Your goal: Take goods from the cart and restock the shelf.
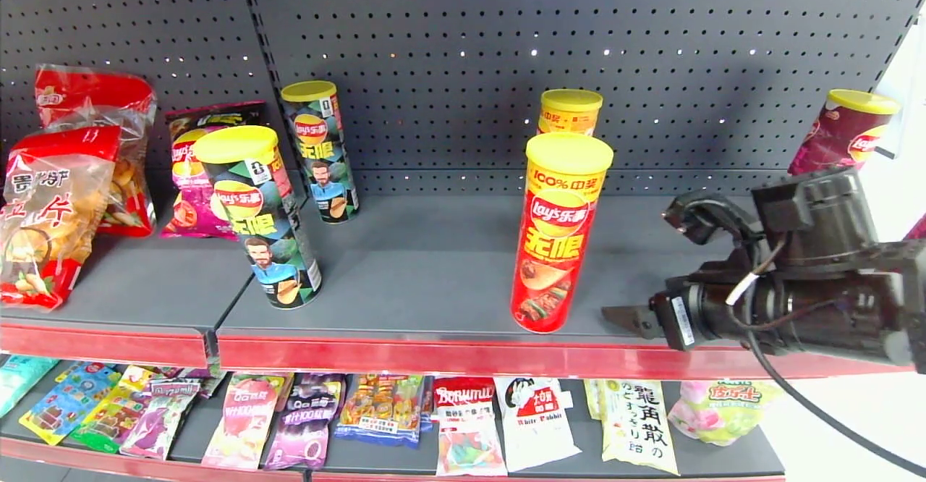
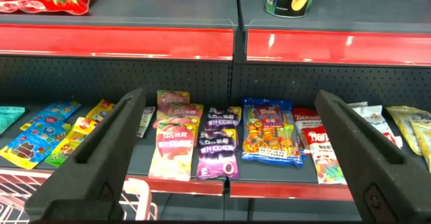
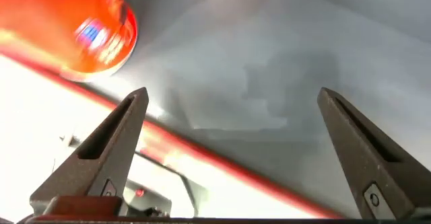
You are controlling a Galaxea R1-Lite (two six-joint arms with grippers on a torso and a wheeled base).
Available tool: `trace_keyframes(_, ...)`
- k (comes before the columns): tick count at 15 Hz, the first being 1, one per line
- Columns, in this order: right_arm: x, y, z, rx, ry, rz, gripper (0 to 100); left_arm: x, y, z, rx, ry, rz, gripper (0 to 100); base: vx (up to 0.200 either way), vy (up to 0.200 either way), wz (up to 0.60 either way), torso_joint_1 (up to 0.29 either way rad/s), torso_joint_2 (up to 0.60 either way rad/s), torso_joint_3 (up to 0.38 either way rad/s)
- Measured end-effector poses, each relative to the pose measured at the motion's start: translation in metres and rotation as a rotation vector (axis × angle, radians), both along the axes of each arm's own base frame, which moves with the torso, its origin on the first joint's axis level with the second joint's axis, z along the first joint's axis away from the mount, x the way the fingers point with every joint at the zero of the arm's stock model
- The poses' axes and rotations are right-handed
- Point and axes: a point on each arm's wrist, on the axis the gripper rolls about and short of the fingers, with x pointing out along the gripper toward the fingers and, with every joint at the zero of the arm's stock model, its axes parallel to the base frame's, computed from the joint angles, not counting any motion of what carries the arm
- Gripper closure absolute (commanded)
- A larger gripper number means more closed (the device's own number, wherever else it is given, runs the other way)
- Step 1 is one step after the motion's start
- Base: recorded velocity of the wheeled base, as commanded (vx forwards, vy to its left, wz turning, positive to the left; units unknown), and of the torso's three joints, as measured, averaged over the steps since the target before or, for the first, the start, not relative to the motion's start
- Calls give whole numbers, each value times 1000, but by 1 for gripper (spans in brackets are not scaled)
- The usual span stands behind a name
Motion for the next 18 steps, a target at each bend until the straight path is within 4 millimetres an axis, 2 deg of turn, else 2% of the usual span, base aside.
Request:
trace_keyframes(3, -47, -30, 17, 45, -89, -19, 0, 0, 0, 0, 0, 0, 0, 0, 0, 0, 0, 0, 0, 0)
trace_keyframes(5, -84, -54, 18, 72, -153, -25, 0, 0, 0, 0, 0, 0, 0, 0, 0, 0, 0, 0, 0, 0)
trace_keyframes(8, -146, -90, -4, 80, -258, -28, 0, 0, 0, 0, 0, 0, 0, 0, 0, 0, 0, 0, 0, 0)
trace_keyframes(11, -196, -106, -45, 108, -359, -39, 0, 0, 0, 0, 0, 0, 0, 0, 0, 0, 0, 0, 0, 0)
trace_keyframes(14, -226, -109, -81, 137, -457, -112, 0, 0, 0, 0, 0, 0, 0, 0, 0, 0, 0, 0, 0, 0)
trace_keyframes(18, -241, -113, -100, 154, -563, -375, 0, 0, 0, 0, 0, 0, 0, 0, 0, 0, 0, 0, 0, 0)
